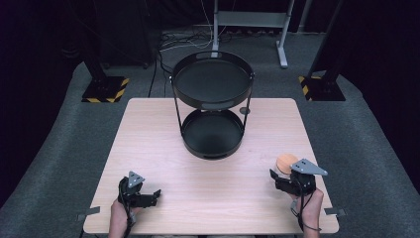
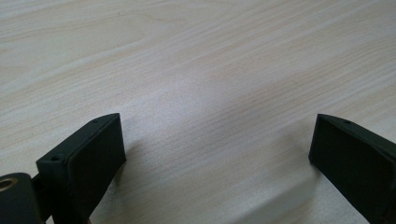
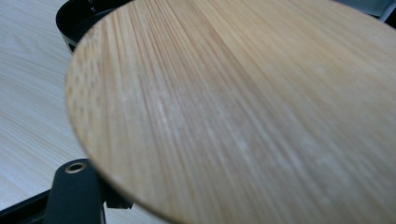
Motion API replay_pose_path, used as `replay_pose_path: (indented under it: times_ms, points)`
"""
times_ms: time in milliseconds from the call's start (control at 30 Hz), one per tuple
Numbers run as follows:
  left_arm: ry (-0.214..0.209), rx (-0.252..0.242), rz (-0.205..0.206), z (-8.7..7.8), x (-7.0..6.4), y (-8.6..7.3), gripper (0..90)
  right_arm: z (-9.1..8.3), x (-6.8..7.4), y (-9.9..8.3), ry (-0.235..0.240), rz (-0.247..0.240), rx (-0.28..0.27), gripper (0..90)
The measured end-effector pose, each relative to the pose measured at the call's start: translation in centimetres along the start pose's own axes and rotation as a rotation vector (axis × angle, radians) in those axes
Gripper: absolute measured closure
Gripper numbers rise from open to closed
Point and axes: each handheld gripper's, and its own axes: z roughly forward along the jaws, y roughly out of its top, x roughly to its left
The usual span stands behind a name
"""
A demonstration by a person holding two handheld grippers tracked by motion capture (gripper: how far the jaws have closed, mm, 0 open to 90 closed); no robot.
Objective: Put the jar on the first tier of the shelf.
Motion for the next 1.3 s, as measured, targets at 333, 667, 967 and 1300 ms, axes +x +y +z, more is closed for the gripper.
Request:
replay_pose_path:
  times_ms: [333, 667, 967, 1300]
  points:
    - [0.0, 0.0, 0.0, 0.0, 0.0, 0.0, 3.2, 0.6, 0.2, 0.6, 0.008, -0.009, 0.0, 25.8]
    - [0.0, 0.0, 0.0, 0.0, 0.0, 0.0, 3.2, 1.5, 0.6, 1.4, 0.025, -0.023, -0.003, 25.8]
    - [0.0, -0.001, 0.0, 0.0, 0.0, 0.0, 3.3, 2.4, 1.0, 2.1, 0.04, -0.037, -0.003, 25.8]
    - [0.0, -0.001, -0.001, 0.0, 0.0, 0.0, 3.3, 3.0, 1.2, 3.0, 0.052, -0.047, -0.011, 25.8]
